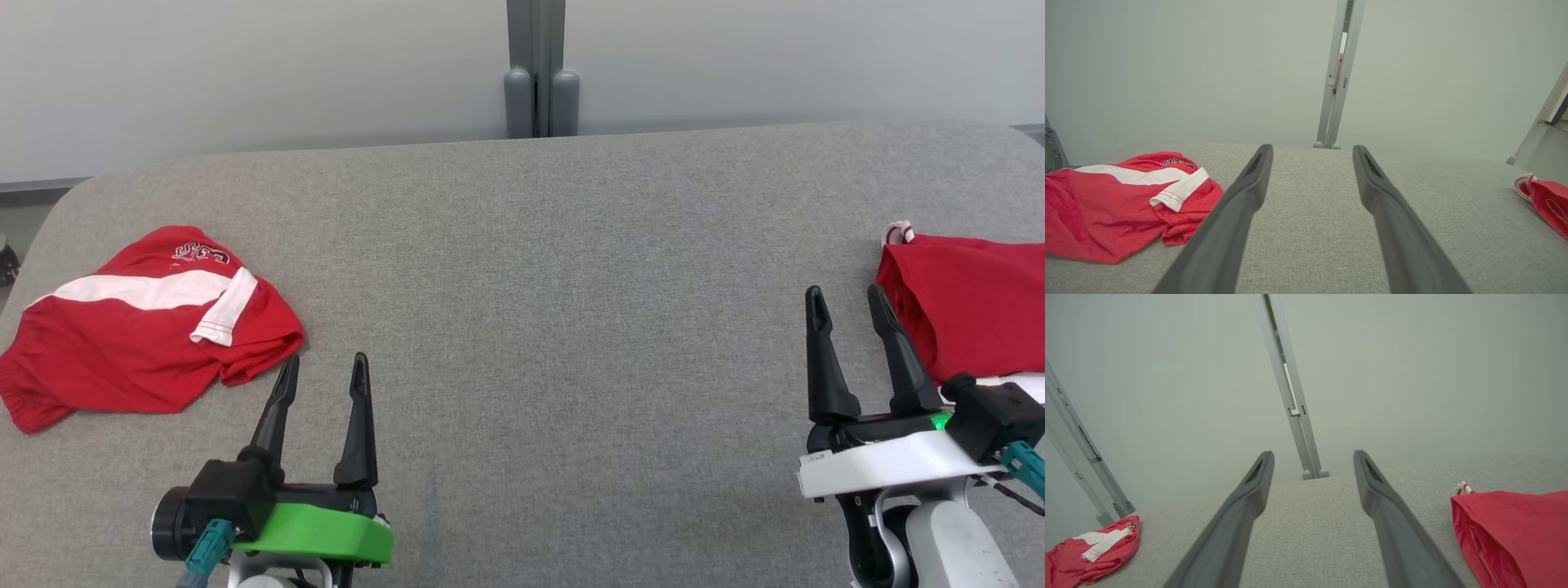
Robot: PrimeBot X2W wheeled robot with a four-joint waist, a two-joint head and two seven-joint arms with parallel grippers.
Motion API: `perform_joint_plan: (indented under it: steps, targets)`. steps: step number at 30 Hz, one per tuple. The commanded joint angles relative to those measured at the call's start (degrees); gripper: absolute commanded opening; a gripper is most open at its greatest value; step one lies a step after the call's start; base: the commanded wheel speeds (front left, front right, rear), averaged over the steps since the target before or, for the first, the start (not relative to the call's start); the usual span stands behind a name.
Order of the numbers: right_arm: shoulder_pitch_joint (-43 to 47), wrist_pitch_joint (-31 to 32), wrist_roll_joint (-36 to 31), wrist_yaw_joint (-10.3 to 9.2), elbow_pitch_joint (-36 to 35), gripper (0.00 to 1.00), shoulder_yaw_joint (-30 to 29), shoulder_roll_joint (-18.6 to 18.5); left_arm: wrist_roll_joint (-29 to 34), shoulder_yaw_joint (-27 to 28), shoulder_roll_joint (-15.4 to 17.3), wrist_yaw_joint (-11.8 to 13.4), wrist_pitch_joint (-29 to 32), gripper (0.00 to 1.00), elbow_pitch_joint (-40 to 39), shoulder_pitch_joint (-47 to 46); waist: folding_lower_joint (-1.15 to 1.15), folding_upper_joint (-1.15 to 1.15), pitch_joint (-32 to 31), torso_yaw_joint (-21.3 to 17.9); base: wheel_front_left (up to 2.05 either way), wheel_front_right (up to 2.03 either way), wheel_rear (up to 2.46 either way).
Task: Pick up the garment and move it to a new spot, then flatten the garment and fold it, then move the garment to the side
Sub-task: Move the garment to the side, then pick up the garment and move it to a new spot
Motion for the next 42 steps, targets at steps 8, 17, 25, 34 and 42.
perform_joint_plan:
  steps: [8,17,25,34,42]
  targets:
    - [0.8,-0.2,-0.9,0.00,0.2,1.00,0.2,0.3,-0.9,-0.2,0.1,0.4,0.0,1.00,-0.2,0.0,0.00,0.00,-0.2,-0.2,0.00,0.00,0.00]
    - [0.9,-0.2,-1.5,0.00,0.9,1.00,0.6,0.5,-0.9,-0.4,0.1,0.4,0.0,1.00,0.1,0.0,0.00,0.00,-0.4,-0.4,0.00,0.00,0.00]
    - [1.1,-0.2,-2.6,0.00,2.6,1.00,0.3,0.6,-1.2,-1.1,0.1,0.4,0.0,1.00,1.1,-0.9,0.00,0.00,0.0,1.6,0.00,0.00,0.00]
    - [0.0,-0.2,-3.9,0.00,5.1,1.00,2.4,0.4,-1.5,-1.0,0.1,1.3,0.0,1.00,1.9,-1.7,0.00,0.00,0.7,8.6,0.00,0.00,0.00]
    - [-0.6,-0.2,-4.2,0.00,7.4,1.00,3.7,0.5,-1.3,0.5,0.1,1.9,0.0,1.00,2.0,-1.9,0.00,0.00,0.4,16.7,0.00,0.00,0.00]
